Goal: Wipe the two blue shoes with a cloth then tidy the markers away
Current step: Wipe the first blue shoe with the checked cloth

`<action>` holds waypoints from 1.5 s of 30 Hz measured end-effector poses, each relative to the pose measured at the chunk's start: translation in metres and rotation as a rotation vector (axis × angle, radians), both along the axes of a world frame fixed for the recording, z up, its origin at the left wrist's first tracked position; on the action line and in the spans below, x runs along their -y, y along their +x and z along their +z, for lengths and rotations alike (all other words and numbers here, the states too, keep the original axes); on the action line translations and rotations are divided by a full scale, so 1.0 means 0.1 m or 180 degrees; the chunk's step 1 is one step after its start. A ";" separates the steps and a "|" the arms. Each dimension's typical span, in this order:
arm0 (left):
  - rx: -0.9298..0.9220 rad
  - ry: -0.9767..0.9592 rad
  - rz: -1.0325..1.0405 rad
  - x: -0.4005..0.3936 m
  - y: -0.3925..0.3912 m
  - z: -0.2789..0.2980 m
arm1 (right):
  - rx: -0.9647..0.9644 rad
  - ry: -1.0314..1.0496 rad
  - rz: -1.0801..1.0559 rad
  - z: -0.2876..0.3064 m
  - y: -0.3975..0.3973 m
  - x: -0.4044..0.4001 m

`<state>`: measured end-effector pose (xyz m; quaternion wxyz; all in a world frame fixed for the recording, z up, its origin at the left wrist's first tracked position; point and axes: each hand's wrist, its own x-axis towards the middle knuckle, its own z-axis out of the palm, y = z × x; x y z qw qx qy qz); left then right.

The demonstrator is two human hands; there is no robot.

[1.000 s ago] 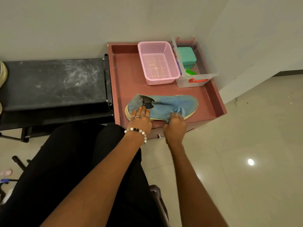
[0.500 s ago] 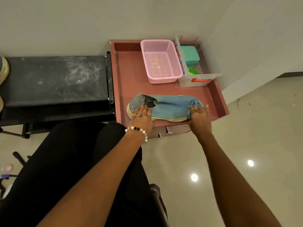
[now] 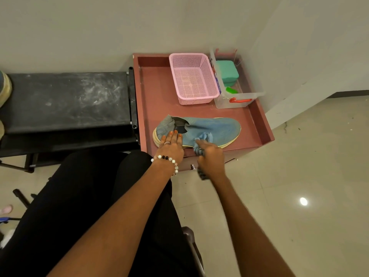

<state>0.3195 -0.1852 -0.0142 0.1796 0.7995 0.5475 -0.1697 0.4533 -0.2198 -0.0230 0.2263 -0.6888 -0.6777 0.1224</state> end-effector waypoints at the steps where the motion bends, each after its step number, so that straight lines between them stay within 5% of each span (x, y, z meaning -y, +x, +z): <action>1: 0.0001 0.0032 -0.0017 0.00 0.00 -0.01 | 0.0154 0.0018 0.0208 0.01 0.14 0.00; 10: 0.0054 0.0108 -0.0051 0.01 -0.02 -0.04 | 0.1250 -0.0415 -0.0473 -0.13 0.79 -0.27; 18: 0.0035 0.0025 -0.0008 0.00 -0.01 -0.01 | 0.0351 -0.0319 -0.0933 -0.19 0.01 -0.20; 24: 0.0047 -0.0095 -0.0011 -0.01 -0.01 0.02 | -0.0387 0.0017 -0.0266 -0.11 -0.26 -0.08; 28: 0.0039 0.0022 -0.0055 0.02 -0.03 -0.02 | -0.0277 -0.0039 0.0428 -0.04 0.28 -0.01; 35: 0.0114 0.0061 -0.0103 -0.02 -0.04 -0.03 | 0.0707 -0.0456 -0.0619 -0.21 0.59 -0.15; 40: 0.0126 0.0072 -0.0036 -0.03 -0.03 -0.04 | 0.0397 -0.0609 -0.1004 -0.08 -0.11 -0.20; 45: 0.0146 0.0015 -0.0069 -0.06 -0.05 -0.05 | -0.0147 -0.0399 -0.0093 0.00 -0.26 -0.16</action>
